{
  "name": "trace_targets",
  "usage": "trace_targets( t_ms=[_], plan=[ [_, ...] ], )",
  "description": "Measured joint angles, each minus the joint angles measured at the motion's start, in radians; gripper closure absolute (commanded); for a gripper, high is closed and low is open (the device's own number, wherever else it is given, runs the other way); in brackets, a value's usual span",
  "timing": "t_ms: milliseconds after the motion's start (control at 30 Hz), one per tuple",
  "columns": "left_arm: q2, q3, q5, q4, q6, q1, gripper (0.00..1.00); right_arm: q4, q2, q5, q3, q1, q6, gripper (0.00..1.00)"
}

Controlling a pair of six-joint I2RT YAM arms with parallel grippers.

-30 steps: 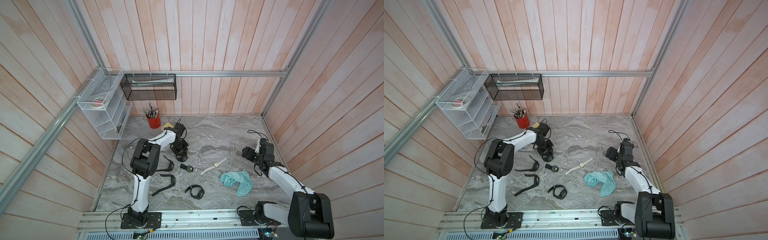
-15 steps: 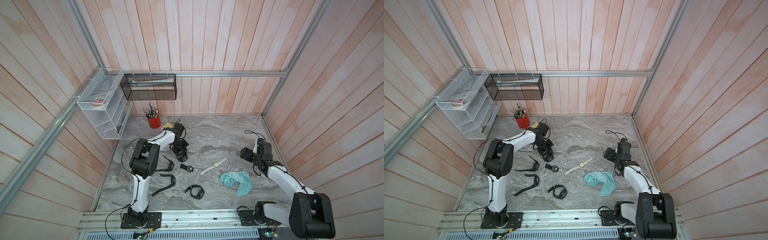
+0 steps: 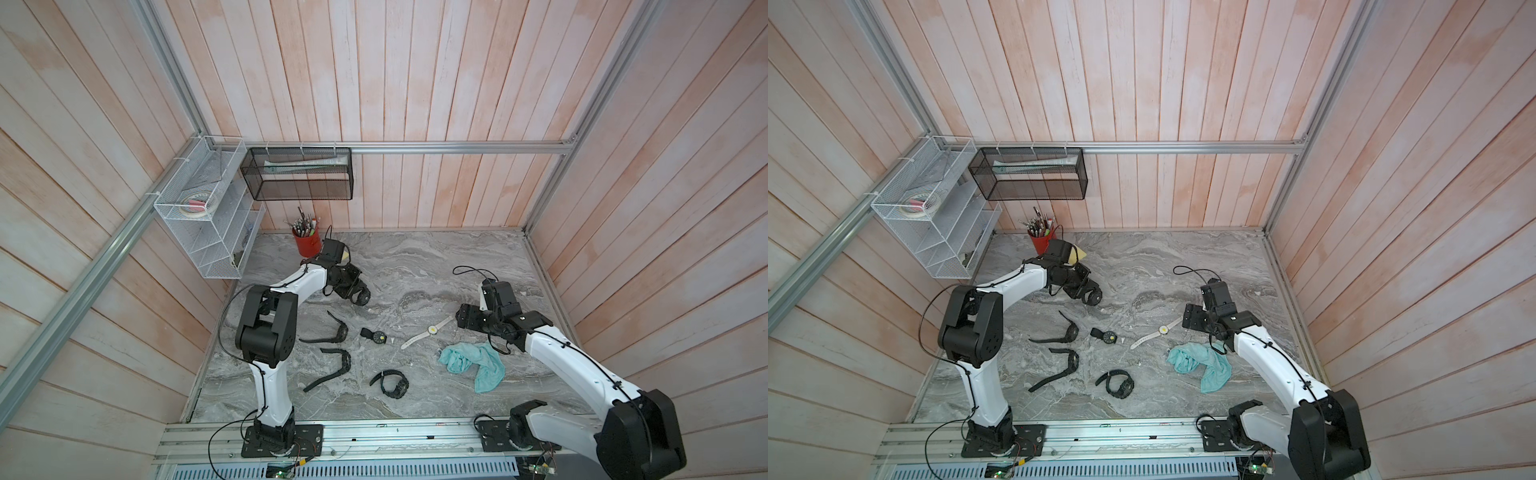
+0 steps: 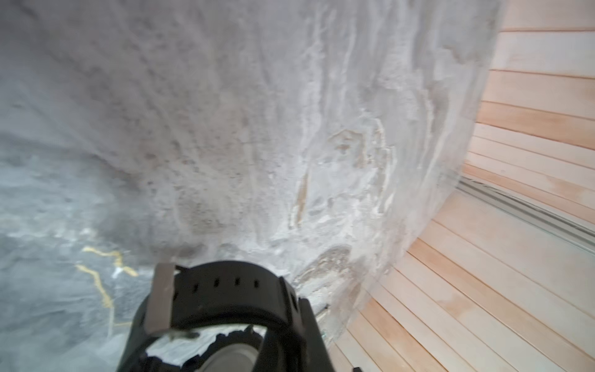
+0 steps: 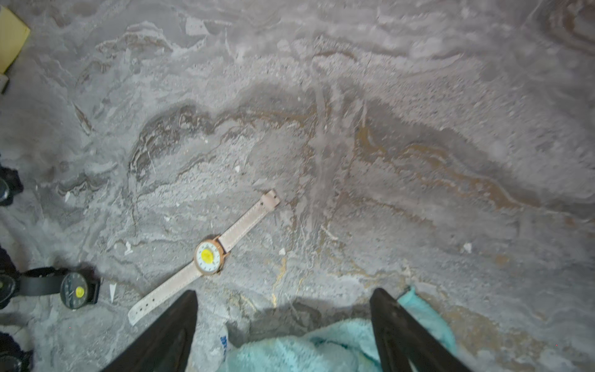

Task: Wipe the watch dial
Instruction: Pick up the watch at the center of the board, then pick up the cleaning item at the center of the board.

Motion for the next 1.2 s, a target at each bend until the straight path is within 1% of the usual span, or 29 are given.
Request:
trace_targets(
  t_ms=[133,200,333,433,567,667,733,833,867,900,933,1100,1133,1200],
  plan=[
    [-0.042,0.000,0.019,0.048,-0.023,0.002,1.00,-0.090,0.012,0.001,0.008,0.079,0.054,0.22],
    [-0.063,0.000,0.027,0.066,-0.026,0.008,1.00,-0.140,0.032,0.005,0.023,0.118,0.076,0.27],
    [-0.097,-0.022,0.034,0.103,-0.027,0.021,1.00,-0.210,0.058,0.020,0.039,0.154,0.111,0.30],
    [-0.100,-0.042,0.042,0.119,-0.027,0.025,1.00,-0.239,0.063,0.023,0.039,0.184,0.133,0.35],
    [-0.100,-0.060,0.052,0.121,-0.027,0.025,1.00,-0.228,0.070,0.020,0.021,0.203,0.144,0.36],
    [-0.100,-0.060,0.053,0.127,-0.026,0.025,1.00,-0.216,0.093,0.020,-0.005,0.203,0.146,0.31],
    [-0.100,-0.060,0.052,0.128,-0.026,0.025,1.00,-0.213,0.113,0.021,-0.014,0.203,0.146,0.31],
    [-0.100,-0.060,0.052,0.129,-0.023,0.025,1.00,-0.205,0.138,0.028,-0.017,0.204,0.144,0.38],
    [-0.100,-0.060,0.052,0.129,-0.023,0.025,1.00,-0.200,0.141,0.030,-0.019,0.204,0.143,0.44],
    [-0.100,-0.060,0.052,0.129,-0.023,0.025,1.00,-0.195,0.142,0.031,-0.024,0.204,0.140,0.52],
    [-0.100,-0.060,0.052,0.129,-0.023,0.025,1.00,-0.190,0.142,0.032,-0.029,0.204,0.141,0.58],
    [-0.100,-0.060,0.053,0.129,-0.023,0.025,1.00,-0.177,0.136,0.036,-0.035,0.204,0.126,0.77],
    [-0.100,-0.060,0.053,0.129,-0.023,0.025,1.00,-0.178,0.128,0.040,-0.035,0.204,0.124,0.79],
    [-0.101,-0.060,0.055,0.129,-0.023,0.025,1.00,-0.180,0.098,0.054,-0.031,0.204,0.115,0.88]
  ],
)
